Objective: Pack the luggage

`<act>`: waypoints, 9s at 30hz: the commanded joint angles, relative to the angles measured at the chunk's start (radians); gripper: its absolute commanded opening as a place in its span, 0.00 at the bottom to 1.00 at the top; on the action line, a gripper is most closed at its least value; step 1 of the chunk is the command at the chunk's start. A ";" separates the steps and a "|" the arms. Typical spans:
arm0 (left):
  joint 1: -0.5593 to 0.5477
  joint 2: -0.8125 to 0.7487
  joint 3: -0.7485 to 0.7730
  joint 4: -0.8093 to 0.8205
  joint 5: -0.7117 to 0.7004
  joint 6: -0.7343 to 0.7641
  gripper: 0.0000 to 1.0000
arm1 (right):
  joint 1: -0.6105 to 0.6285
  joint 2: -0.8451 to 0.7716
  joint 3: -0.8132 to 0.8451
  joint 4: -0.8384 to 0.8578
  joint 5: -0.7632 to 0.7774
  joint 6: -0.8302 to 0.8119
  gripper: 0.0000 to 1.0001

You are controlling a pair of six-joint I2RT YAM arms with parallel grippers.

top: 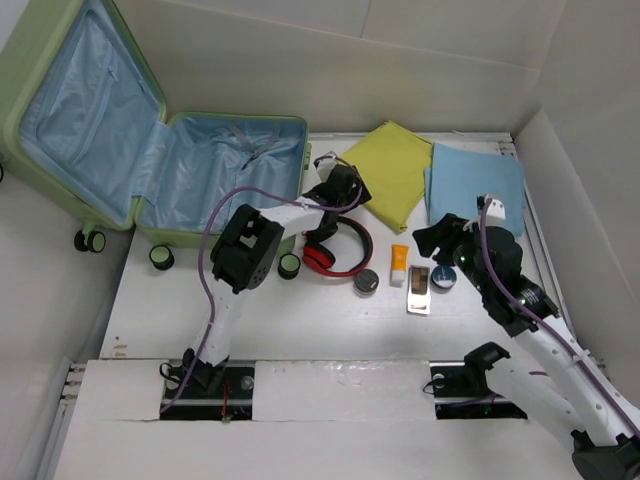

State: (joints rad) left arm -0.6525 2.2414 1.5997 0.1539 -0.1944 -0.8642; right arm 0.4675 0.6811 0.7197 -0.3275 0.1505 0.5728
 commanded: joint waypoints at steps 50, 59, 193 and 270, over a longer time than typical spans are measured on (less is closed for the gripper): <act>0.267 -0.009 0.753 -0.183 0.530 0.214 0.00 | 0.030 -0.071 0.080 0.047 -0.075 -0.014 0.62; 0.519 -0.268 0.534 -0.191 0.609 0.301 0.00 | 0.030 -0.107 0.061 0.038 -0.104 -0.014 0.62; -0.107 0.059 0.164 0.004 0.138 -0.108 0.71 | -0.558 0.263 0.067 0.183 -0.339 0.136 0.87; 0.944 -0.677 -0.402 -0.125 0.267 0.195 0.82 | -0.429 -0.109 -0.083 0.048 -0.434 0.015 0.89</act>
State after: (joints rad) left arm 0.2893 1.6566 1.1683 0.0406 0.1532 -0.6720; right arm 0.0280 0.5358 0.6643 -0.3447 -0.2512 0.5991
